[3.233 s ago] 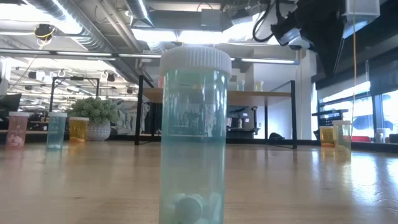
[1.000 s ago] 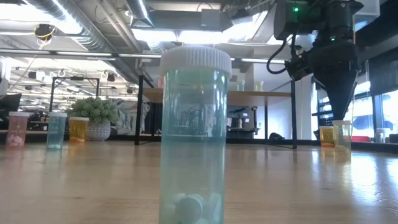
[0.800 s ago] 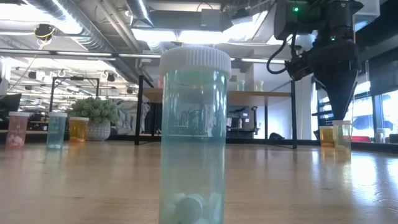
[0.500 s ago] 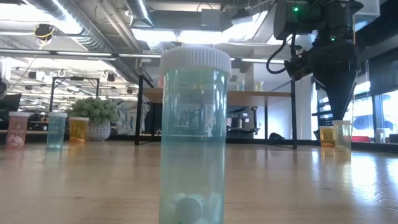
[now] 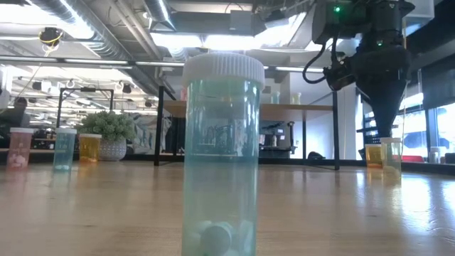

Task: Pick and place medicine bottles onto shelf by color
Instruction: Put the top yellow medicine bottle on the shelf, aligned with the other yellow medicine bottle

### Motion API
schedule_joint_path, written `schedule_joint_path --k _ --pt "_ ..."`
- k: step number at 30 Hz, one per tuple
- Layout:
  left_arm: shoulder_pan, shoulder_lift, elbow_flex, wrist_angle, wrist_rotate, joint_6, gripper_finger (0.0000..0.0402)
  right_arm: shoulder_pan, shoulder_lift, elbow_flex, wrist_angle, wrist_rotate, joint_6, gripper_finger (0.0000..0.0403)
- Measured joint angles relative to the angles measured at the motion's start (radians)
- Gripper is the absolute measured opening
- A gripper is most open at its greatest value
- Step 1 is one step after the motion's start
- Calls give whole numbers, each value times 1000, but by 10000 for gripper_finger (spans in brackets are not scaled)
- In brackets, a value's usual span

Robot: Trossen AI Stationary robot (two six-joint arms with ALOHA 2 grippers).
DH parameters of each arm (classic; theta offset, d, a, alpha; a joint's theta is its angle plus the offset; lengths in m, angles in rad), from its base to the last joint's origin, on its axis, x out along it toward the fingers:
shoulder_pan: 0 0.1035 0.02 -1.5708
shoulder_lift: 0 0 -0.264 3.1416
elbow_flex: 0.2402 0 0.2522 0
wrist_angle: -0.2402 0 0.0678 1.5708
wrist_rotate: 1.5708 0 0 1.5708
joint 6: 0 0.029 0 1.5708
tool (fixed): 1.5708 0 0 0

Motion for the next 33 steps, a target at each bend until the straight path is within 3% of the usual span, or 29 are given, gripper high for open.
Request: schedule_joint_path --k 6,11,26,33 --pt "0 0 0 0 0 0 27 0 0 -27 3 -2 51 197" --pt "0 0 0 0 0 0 28 0 0 -96 70 -70 70 197" --pt "35 0 0 1 0 0 28 0 0 -122 148 -63 52 196" --pt "45 0 0 0 0 2 28 0 0 -122 147 -63 53 165"
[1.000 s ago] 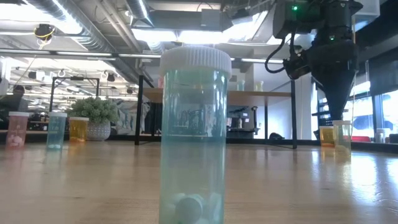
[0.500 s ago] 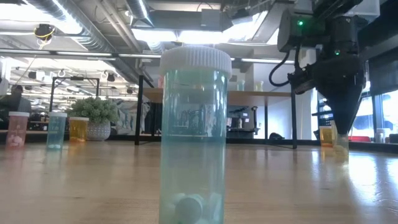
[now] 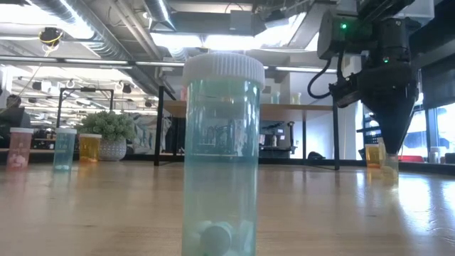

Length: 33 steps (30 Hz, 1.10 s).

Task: Pick and place medicine bottles onto shelf by color
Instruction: Put the top yellow medicine bottle on the shelf, aligned with the other yellow medicine bottle

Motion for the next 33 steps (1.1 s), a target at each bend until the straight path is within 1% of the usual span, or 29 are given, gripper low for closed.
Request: schedule_joint_path --k 4,7,13,16,24,28,33 --pt "0 0 0 0 0 33 27 0 0 0 0 -1 4 128" --pt "0 0 0 0 0 50 27 0 0 0 0 -22 25 106" --pt "0 0 0 0 0 50 28 0 0 2 -3 -37 28 106" --pt "0 0 0 0 0 51 27 0 0 28 -10 -49 24 114" --pt "0 0 0 0 0 51 28 0 0 143 -63 -49 -2 108" --pt "0 0 0 0 0 51 28 0 1 235 -174 -8 -5 112" --pt "0 0 0 0 0 53 27 -1 1 393 -341 61 -25 109"
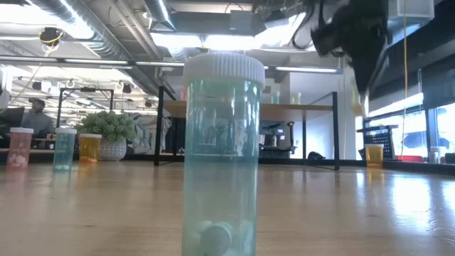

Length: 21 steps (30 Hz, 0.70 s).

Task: Pick and place medicine bottles onto shelf by color
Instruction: Put the top yellow medicine bottle on the shelf, aligned with the other yellow medicine bottle

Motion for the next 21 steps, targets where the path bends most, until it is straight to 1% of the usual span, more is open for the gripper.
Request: schedule_joint_path --k 5,11,18,21 --pt "6 0 0 1 0 47 27 -18 0 147 -112 55 -6 112" --pt "45 0 0 32 -1 50 27 -81 0 273 -170 127 -56 111" --pt "90 0 0 45 0 50 27 -206 0 356 -172 232 -146 112" --pt "107 0 0 53 0 50 27 -282 0 363 -145 240 -202 112"
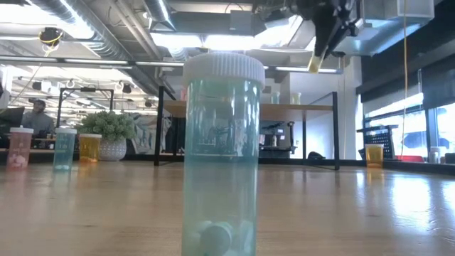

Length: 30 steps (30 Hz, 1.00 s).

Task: Pick and place medicine bottles onto shelf by color
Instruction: Put the top yellow medicine bottle on the shelf, aligned with the other yellow medicine bottle

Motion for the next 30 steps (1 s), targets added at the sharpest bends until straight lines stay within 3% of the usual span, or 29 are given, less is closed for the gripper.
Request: schedule_joint_path --k 12,22,30 --pt "28 0 0 61 1 60 27 -244 87 1 70 -75 -178 113" --pt "29 0 0 72 1 79 27 -303 171 1 64 -117 -276 113" --pt "29 0 0 76 1 79 28 -315 214 5 78 -74 -297 113"
